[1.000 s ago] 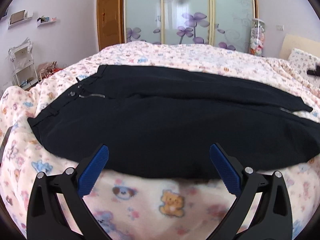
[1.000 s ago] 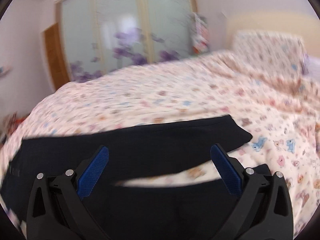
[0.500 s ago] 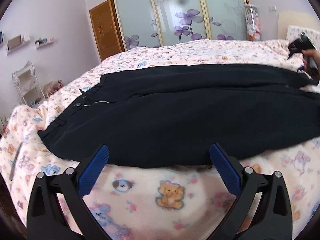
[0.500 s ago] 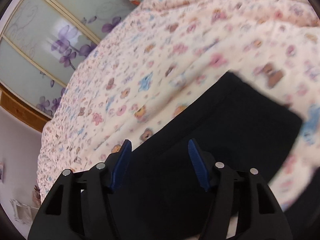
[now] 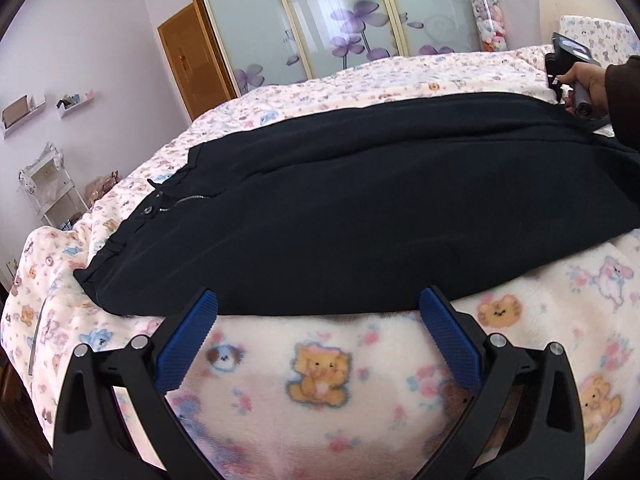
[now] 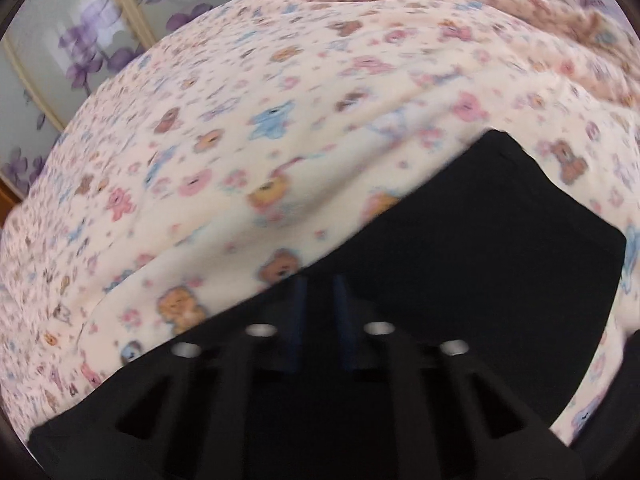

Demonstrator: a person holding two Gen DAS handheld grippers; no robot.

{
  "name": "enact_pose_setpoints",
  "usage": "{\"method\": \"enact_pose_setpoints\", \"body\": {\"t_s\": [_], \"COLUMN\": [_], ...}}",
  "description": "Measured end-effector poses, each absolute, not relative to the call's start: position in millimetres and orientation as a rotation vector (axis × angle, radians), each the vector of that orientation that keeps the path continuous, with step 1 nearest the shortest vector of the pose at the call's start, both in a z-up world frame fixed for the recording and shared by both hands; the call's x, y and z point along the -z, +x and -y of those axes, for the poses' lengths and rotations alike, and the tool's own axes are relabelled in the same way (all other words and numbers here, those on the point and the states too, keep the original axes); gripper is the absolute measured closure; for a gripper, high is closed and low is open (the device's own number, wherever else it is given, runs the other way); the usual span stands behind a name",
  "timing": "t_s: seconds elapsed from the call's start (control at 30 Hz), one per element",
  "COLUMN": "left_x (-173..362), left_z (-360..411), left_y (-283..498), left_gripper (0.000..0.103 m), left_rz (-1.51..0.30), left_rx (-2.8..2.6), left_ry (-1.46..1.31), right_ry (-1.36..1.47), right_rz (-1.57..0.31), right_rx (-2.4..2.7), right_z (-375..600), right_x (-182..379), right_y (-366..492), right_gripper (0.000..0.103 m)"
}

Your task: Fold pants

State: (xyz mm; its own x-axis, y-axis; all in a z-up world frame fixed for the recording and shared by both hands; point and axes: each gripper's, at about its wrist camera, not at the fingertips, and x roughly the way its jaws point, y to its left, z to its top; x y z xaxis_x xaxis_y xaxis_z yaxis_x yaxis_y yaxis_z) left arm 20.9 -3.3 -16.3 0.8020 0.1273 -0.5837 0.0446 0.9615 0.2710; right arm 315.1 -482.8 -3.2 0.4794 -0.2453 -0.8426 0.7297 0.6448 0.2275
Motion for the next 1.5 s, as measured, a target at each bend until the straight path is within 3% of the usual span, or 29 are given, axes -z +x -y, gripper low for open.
{"method": "enact_pose_setpoints", "body": {"t_s": [0.3, 0.43, 0.5, 0.53, 0.57, 0.63, 0.8, 1.03, 1.1, 1.17, 1.27, 1.37, 1.5], "left_x": [20, 22, 23, 23, 24, 25, 27, 28, 28, 29, 29, 29, 29], "left_z": [-3, -4, -5, -6, -6, -5, -2, -3, -3, -4, -4, -5, -5], "left_y": [25, 26, 28, 29, 30, 31, 33, 37, 39, 41, 41, 42, 42], "left_gripper": [0.002, 0.002, 0.002, 0.002, 0.002, 0.002, 0.002, 0.002, 0.002, 0.002, 0.002, 0.002, 0.002], "left_rz": [-0.689, -0.703, -0.712, -0.719, -0.725, -0.732, -0.741, -0.753, -0.754, -0.759, -0.760, -0.761, -0.759], "left_rx": [-0.016, -0.014, -0.008, -0.004, -0.001, -0.001, -0.008, -0.005, -0.004, -0.002, 0.001, 0.002, 0.001], "left_ry": [0.254, 0.249, 0.241, 0.235, 0.232, 0.234, 0.249, 0.245, 0.244, 0.240, 0.236, 0.233, 0.236], "right_ry": [0.892, 0.665, 0.619, 0.659, 0.727, 0.816, 0.572, 0.434, 0.347, 0.361, 0.485, 0.692, 0.883], "right_rz": [-0.690, -0.721, -0.764, -0.784, -0.796, -0.798, -0.799, -0.934, -0.947, -0.907, -0.833, -0.735, -0.615], "right_rx": [0.429, 0.400, 0.366, 0.345, 0.333, 0.366, 0.673, 0.922, 0.939, 0.956, 0.900, 0.790, 0.629], "right_z": [516, 510, 509, 513, 520, 527, 518, 525, 515, 514, 525, 540, 550], "right_x": [3, -15, -19, -19, -17, -17, -29, 5, 14, 14, 11, 6, 3], "right_y": [254, 259, 267, 268, 269, 268, 284, 318, 330, 324, 310, 280, 242], "right_gripper": [0.103, 0.102, 0.092, 0.076, 0.050, 0.026, 0.027, 0.027, 0.037, 0.062, 0.077, 0.090, 0.094]}}
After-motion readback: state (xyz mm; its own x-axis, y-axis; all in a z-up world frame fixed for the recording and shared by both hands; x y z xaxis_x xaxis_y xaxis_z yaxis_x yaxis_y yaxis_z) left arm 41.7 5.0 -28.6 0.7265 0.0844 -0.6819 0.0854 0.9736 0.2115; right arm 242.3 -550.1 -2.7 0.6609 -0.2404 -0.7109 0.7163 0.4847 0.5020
